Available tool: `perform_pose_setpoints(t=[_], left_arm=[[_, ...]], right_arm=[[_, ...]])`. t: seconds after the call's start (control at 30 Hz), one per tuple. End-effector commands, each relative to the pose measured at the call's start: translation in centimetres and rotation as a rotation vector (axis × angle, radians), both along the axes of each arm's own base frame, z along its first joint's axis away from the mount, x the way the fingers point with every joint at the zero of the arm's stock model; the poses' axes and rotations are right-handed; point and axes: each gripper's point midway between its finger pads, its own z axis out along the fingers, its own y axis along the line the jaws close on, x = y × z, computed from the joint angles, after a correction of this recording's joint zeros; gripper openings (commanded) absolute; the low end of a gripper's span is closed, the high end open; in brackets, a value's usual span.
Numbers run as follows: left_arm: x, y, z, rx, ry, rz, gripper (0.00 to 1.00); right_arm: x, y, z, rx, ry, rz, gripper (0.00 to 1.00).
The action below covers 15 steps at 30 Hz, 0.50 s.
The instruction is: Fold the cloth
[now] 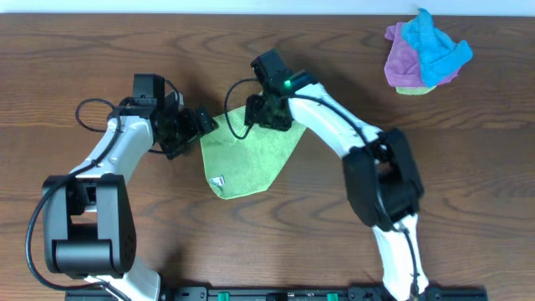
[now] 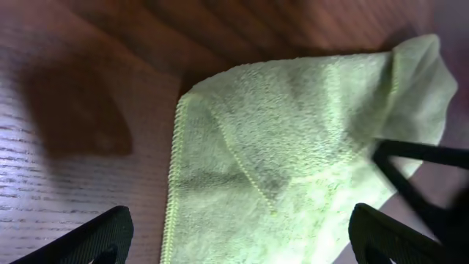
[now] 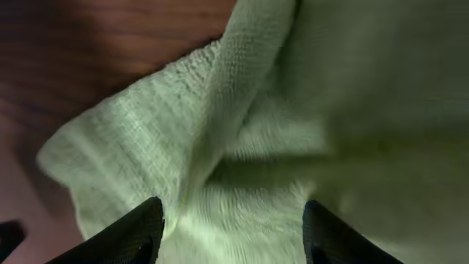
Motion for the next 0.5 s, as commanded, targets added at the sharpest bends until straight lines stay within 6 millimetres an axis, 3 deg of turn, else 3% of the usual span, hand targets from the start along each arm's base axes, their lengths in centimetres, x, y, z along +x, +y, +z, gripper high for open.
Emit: perform_pose_setpoints(t=[0.0,0.27,0.47], left_arm=[[1.5,0.0,3.2,-0.008,-0.093,-0.025,0.95],[2.2,1.2,7.3,0.051,-0.197,-0.022,0.96],[2.1,2.3,8.1,0.058,-0.210,0.005,0.96]], right_arm=[[-0.8,1.7,-0.6,0.066,0.046,0.005,0.60],[0.1,3.1,-0.6,0.123,0.023,-0.015,0.58],[0.4,3.8,-0.4,0.139,-0.001,-0.010,0.54]])
